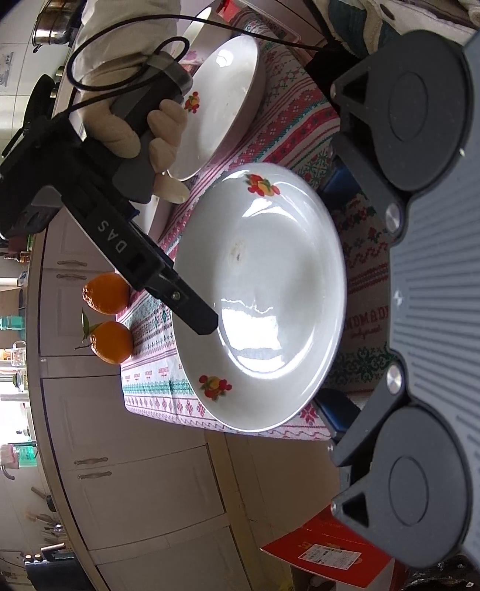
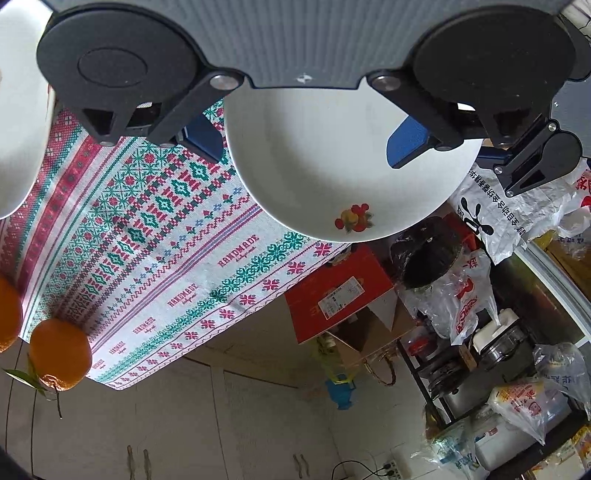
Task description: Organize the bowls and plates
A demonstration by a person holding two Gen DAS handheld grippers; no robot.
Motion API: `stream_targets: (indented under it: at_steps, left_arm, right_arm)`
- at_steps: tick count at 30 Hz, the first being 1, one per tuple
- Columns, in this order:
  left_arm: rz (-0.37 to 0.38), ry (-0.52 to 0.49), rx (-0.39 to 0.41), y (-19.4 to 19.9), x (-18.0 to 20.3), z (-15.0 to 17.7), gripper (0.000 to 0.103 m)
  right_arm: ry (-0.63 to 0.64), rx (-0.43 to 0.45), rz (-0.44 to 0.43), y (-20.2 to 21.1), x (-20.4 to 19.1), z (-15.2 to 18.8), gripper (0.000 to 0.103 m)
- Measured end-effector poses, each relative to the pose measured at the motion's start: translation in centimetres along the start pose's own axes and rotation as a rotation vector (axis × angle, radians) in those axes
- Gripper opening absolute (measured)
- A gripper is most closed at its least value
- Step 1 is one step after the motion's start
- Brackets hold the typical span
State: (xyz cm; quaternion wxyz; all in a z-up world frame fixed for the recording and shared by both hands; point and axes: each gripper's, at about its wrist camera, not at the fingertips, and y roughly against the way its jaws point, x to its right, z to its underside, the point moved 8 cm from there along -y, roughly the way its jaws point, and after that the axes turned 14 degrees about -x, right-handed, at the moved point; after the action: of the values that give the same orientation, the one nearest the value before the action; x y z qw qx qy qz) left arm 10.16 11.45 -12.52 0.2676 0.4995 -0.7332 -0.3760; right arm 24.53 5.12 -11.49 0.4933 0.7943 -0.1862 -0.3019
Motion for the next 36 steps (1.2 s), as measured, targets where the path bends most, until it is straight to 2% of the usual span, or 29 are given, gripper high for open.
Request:
stream_targets:
  at_steps: [6,14,25,36]
  left_arm:
    - [0.014,-0.006,-0.001,0.0,0.0,0.0,0.102]
    - [0.018,-0.031,-0.005,0.0,0.0,-0.1,0.101]
    - [0.032,-0.043,-0.006,-0.2,-0.5,-1.3,0.101]
    - [0.045,-0.083,0.015,-2.6,-1.9,-4.7,0.101]
  right_arm:
    - [-0.008,-0.016,-0.044,-0.5,0.2,-0.1,0.085]
    - [-0.019,-0.020,-0.085,-0.2,0.3,-0.3,0.084]
    - [-0.020,-0.004,-0.063,0.7,0.8,-0.9,0.085]
    - [-0.075,0.047,-0.013,1.7,4.5,-2.5,0.085]
